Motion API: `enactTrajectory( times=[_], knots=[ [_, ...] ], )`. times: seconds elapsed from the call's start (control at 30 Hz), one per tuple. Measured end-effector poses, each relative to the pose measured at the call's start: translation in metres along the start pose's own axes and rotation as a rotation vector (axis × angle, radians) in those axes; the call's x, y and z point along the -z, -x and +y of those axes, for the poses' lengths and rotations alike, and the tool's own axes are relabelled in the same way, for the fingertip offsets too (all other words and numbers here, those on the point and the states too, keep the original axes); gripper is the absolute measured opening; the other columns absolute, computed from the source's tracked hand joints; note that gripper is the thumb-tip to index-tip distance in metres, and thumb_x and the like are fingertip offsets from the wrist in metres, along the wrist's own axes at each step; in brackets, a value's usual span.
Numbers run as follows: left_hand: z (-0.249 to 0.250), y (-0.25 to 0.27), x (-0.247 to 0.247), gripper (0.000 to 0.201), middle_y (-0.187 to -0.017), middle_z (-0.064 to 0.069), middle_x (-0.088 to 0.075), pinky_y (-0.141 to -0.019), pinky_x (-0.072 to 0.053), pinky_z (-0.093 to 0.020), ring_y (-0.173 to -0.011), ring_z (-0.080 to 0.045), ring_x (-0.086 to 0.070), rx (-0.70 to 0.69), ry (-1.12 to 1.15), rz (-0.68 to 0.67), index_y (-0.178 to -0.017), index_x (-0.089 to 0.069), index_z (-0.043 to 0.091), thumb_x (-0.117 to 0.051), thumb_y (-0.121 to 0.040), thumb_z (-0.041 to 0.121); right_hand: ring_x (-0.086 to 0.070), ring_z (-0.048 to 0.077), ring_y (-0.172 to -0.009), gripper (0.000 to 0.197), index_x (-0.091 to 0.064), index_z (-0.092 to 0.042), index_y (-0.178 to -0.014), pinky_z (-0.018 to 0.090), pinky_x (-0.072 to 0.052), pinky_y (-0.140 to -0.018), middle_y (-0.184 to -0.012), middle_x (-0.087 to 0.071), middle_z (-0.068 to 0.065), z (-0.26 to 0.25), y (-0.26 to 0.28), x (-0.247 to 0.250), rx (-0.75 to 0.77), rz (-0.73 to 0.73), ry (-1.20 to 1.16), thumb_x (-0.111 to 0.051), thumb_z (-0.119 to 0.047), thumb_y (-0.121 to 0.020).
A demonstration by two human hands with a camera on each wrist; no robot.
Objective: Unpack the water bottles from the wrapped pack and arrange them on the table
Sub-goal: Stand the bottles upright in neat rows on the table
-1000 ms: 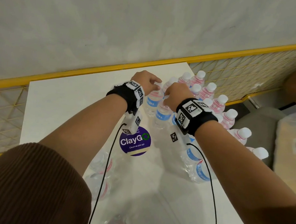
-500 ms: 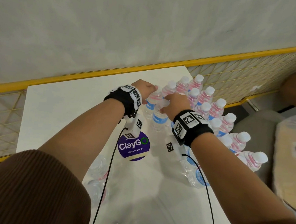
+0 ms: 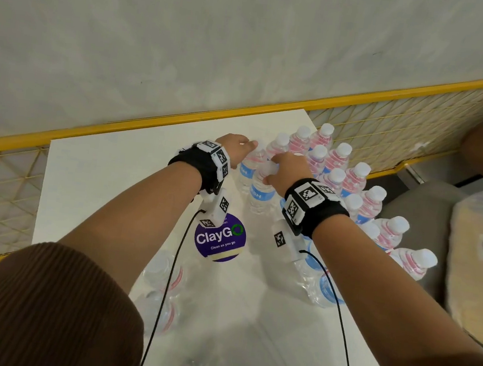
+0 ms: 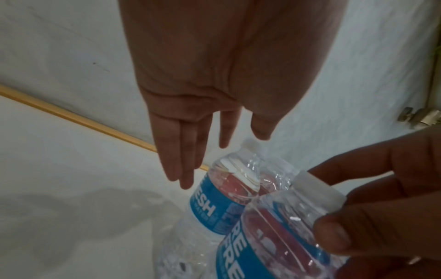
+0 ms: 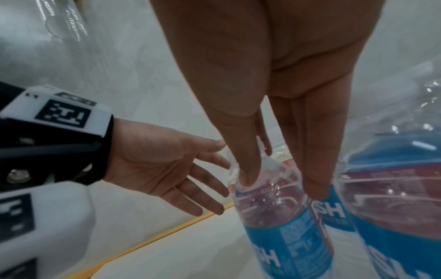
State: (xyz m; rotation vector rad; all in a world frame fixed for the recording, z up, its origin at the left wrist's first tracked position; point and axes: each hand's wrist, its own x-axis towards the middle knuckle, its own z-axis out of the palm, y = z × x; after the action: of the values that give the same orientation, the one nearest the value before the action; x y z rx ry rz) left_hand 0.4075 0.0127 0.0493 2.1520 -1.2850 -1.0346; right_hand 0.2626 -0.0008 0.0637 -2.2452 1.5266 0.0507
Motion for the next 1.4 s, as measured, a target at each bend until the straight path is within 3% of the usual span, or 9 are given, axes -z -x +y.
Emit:
enactTrajectory(
  times=[0.13, 0.33, 0.5, 0.6, 0.77, 0.97, 1.23, 1.3, 1.4],
  knots=[
    [-0.007, 0.017, 0.018, 0.055, -0.143, -0.008, -0.046, -0.105, -0.035, -0.033, -0.13, -0.026, -0.045, -0.032, -0.372, 0.037, -0.138, -0.045, 0.013, -0.045, -0.095, 0.048, -0.055, 0.032, -0.113, 0.053, -0.043, -0.007, -0.13, 0.035, -0.045, -0.086, -0.125, -0.054, 0.017, -0.002, 0.02, 0.007, 0.036, 0.046, -0.005, -0.065, -0.025, -0.086],
    [-0.031, 0.08, 0.044, 0.037, -0.106, -0.006, -0.068, -0.082, -0.044, -0.029, -0.094, -0.019, -0.062, 0.015, -0.563, -0.215, -0.117, -0.064, 0.012, -0.06, -0.089, 0.036, -0.057, 0.023, -0.102, 0.033, -0.057, -0.012, -0.118, 0.026, -0.042, -0.077, -0.112, -0.063, 0.009, -0.034, 0.081, -0.007, 0.348, -0.142, -0.013, -0.062, -0.021, -0.086],
    [-0.07, 0.129, 0.05, 0.032, -0.09, 0.002, -0.066, -0.084, -0.048, -0.029, -0.087, -0.015, -0.061, 0.109, -0.65, -0.358, -0.113, -0.068, 0.02, -0.068, -0.083, 0.032, -0.058, 0.022, -0.1, 0.032, -0.059, -0.017, -0.116, 0.027, -0.043, -0.075, -0.106, -0.063, 0.006, -0.066, 0.12, -0.044, 0.528, -0.348, 0.063, -0.063, -0.027, -0.086],
    [-0.086, 0.157, 0.048, 0.026, -0.092, 0.004, -0.064, -0.067, -0.049, -0.023, -0.088, -0.015, -0.063, 0.144, -0.63, -0.421, -0.114, -0.066, 0.022, -0.056, -0.091, 0.028, -0.06, 0.023, -0.096, 0.025, -0.063, -0.014, -0.106, 0.029, -0.047, -0.077, -0.101, -0.065, 0.005, -0.076, 0.141, -0.056, 0.64, -0.397, 0.115, -0.063, -0.029, -0.086],
    [-0.094, 0.185, 0.041, 0.033, -0.113, 0.011, -0.059, -0.092, -0.054, -0.033, -0.106, -0.016, -0.065, 0.184, -0.405, -0.441, -0.123, -0.06, 0.03, -0.043, -0.096, 0.037, -0.055, 0.022, -0.111, 0.048, -0.049, -0.025, -0.135, 0.028, -0.04, -0.093, -0.122, -0.062, 0.006, -0.084, 0.172, -0.061, 0.811, -0.484, 0.16, -0.061, -0.031, -0.089],
    [-0.103, 0.191, 0.038, 0.029, -0.111, 0.008, -0.062, -0.086, -0.055, -0.03, -0.097, -0.016, -0.066, 0.147, -0.298, -0.43, -0.121, -0.061, 0.033, -0.055, -0.093, 0.038, -0.055, 0.026, -0.109, 0.048, -0.05, -0.022, -0.134, 0.03, -0.042, -0.085, -0.12, -0.06, 0.011, -0.092, 0.182, -0.076, 0.806, -0.512, 0.24, -0.061, -0.03, -0.088],
    [-0.118, 0.19, 0.03, 0.025, -0.106, 0.002, -0.066, -0.081, -0.058, -0.029, -0.074, -0.015, -0.066, 0.086, -0.082, -0.296, -0.111, -0.07, 0.025, -0.063, -0.089, 0.035, -0.055, 0.027, -0.082, 0.024, -0.065, -0.002, -0.095, 0.029, -0.037, -0.065, -0.087, -0.063, 0.014, -0.059, 0.18, -0.061, 0.653, -0.324, 0.262, -0.06, -0.024, -0.085],
    [-0.115, 0.186, 0.025, 0.02, -0.11, -0.005, -0.068, -0.085, -0.058, -0.037, -0.077, -0.014, -0.066, 0.041, -0.076, -0.248, -0.108, -0.071, 0.019, -0.063, -0.09, 0.027, -0.056, 0.027, -0.08, 0.026, -0.066, 0.0, -0.093, 0.032, -0.042, -0.065, -0.084, -0.064, 0.014, -0.046, 0.175, -0.056, 0.587, -0.311, 0.254, -0.061, -0.023, -0.083],
    [-0.106, 0.181, 0.016, 0.009, -0.111, -0.002, -0.068, -0.085, -0.057, -0.045, -0.096, -0.023, -0.067, 0.018, -0.039, -0.213, -0.092, -0.073, 0.027, -0.066, -0.088, 0.028, -0.061, 0.026, -0.09, 0.029, -0.067, -0.004, -0.104, 0.031, -0.047, -0.07, -0.096, -0.067, 0.011, -0.024, 0.169, -0.042, 0.505, -0.259, 0.239, -0.061, -0.023, -0.083]
  ],
)
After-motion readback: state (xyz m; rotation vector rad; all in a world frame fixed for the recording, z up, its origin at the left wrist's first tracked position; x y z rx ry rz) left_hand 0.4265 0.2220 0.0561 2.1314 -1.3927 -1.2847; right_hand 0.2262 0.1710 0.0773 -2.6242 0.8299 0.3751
